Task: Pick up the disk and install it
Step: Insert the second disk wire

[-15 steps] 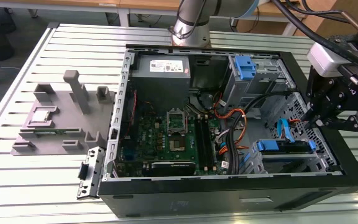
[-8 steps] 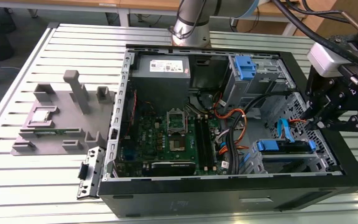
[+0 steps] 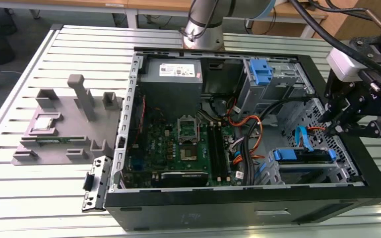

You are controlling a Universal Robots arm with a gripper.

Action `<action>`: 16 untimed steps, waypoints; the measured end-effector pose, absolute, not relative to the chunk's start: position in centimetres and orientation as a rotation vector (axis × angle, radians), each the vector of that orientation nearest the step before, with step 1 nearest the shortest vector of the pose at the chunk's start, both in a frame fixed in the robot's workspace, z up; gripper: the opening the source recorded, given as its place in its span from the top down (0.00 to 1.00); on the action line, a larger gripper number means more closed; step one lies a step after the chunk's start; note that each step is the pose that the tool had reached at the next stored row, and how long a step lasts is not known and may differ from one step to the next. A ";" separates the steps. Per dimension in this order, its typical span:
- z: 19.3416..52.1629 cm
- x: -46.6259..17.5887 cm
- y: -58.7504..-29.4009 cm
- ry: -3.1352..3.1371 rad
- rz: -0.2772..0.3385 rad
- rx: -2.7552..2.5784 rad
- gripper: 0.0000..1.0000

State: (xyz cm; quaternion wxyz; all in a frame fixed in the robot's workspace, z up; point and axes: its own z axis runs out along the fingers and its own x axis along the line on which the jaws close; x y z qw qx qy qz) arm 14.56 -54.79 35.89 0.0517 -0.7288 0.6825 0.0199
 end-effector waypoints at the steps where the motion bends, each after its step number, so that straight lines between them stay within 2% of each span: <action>1: 35.9 14.6 -54.8 2.079 0.061 -2.214 0.69; 16: 35.0 15.9 -54.8 2.132 0.060 -2.165 0.69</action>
